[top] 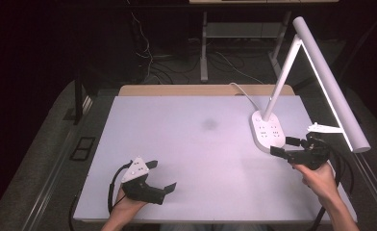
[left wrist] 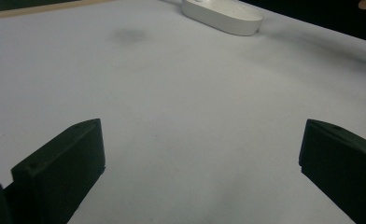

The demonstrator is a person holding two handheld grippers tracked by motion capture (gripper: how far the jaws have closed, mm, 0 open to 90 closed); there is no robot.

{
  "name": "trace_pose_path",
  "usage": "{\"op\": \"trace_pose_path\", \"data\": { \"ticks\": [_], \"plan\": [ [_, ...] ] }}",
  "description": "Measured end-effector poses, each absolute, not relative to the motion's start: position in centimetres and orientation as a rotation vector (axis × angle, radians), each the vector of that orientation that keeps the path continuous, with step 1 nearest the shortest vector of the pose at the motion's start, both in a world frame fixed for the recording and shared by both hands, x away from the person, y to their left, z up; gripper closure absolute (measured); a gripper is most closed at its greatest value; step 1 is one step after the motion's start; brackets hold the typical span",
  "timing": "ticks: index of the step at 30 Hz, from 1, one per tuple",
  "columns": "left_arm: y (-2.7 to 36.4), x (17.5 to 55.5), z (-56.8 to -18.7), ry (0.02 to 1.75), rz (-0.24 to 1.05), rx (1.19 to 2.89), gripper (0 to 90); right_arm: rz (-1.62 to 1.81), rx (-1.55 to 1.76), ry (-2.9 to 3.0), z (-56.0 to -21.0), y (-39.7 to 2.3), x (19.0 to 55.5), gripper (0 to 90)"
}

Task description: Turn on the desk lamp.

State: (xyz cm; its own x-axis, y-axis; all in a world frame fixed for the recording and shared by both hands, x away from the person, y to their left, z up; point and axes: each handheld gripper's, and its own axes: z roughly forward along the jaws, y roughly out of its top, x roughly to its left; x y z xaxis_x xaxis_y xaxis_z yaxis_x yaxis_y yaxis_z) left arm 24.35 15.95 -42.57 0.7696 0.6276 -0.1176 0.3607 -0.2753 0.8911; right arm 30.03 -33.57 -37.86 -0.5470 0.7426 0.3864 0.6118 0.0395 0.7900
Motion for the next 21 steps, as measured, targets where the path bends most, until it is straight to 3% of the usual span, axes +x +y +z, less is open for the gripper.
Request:
{"op": "trace_pose_path", "data": {
  "ticks": [21],
  "plan": [
    [15.9,24.3,-42.6,0.753,0.314,1.897,0.0,1.524,1.295,2.293,-40.1,-30.7,26.9,0.1]
  ]
}}
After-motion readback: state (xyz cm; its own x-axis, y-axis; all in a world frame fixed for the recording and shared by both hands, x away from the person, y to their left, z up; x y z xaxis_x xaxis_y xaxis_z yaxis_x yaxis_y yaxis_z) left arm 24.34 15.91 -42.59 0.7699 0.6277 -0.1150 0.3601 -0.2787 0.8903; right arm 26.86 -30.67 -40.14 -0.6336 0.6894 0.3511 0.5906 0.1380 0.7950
